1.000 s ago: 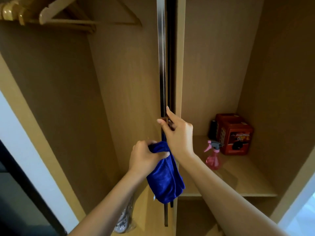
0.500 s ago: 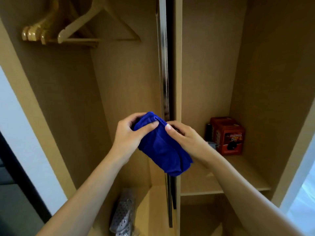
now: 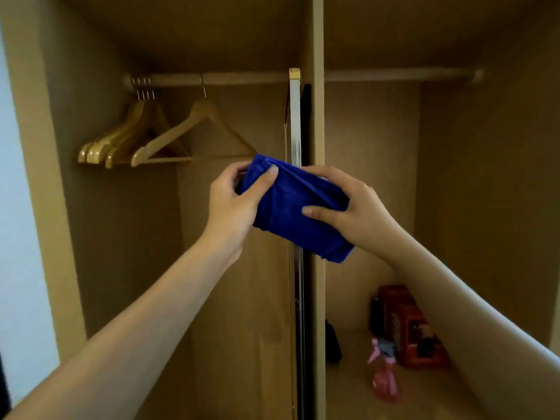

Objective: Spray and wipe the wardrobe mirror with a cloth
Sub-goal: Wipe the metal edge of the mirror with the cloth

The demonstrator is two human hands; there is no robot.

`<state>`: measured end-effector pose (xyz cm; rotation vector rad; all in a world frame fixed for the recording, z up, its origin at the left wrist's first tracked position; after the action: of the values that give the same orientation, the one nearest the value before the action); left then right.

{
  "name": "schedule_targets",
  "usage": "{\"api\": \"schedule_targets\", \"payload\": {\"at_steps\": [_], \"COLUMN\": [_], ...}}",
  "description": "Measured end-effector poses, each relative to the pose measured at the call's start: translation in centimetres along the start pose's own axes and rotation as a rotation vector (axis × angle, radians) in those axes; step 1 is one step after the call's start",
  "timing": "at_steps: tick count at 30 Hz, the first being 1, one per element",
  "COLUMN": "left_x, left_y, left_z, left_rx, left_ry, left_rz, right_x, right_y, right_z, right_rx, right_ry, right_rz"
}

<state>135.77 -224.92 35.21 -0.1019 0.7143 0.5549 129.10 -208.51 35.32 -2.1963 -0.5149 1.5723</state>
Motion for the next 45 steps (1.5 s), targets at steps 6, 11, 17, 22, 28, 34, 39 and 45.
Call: {"api": "schedule_targets", "payload": {"at_steps": [6, 11, 17, 22, 28, 34, 39, 45], "left_x": [-6.5, -10.9, -11.9, -8.6, -4.0, 1.5, 0.7, -1.9], "left_y": [1.2, 2.1, 2.7, 2.4, 1.9, 1.0, 1.3, 1.4], "left_z": [5.5, 9.2, 8.4, 2.5, -3.2, -10.2, -9.0, -6.4], "left_rx": [-0.083, -0.067, -0.147, -0.235, -0.24, -0.363, -0.443, -0.327], "left_ry": [0.146, 0.219, 0.279, 0.367, 0.328, 0.219, 0.19, 0.216], "left_rz": [0.075, 0.114, 0.143, 0.147, 0.104, -0.072, -0.188, -0.099], "right_x": [-7.6, -12.6, -13.1, -8.7, -2.8, 5.0, 4.4, 0.5], "right_y": [-3.7, -6.3, -5.5, -2.3, 1.3, 6.3, 5.5, 3.2], "right_z": [-1.4, -3.1, -1.5, 0.7, 3.2, 6.0, 4.7, 3.2], "right_rx": [0.216, 0.371, 0.425, 0.487, 0.522, 0.533, 0.552, 0.592], "right_ry": [-0.178, -0.242, -0.261, -0.338, -0.362, -0.32, -0.284, -0.256], "right_rz": [0.163, 0.285, 0.289, 0.27, 0.272, 0.166, 0.088, 0.19]}}
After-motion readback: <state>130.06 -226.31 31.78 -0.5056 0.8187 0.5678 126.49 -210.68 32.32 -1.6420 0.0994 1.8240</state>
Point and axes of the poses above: each hand's wrist, its own x-axis away from the middle knuckle, its own y-axis out of the palm, z = x × y, the point moved 7 cm from there along -x, towards the middle knuckle, and after that the axes turned 5 degrees about -y, right-handed, at the moved point
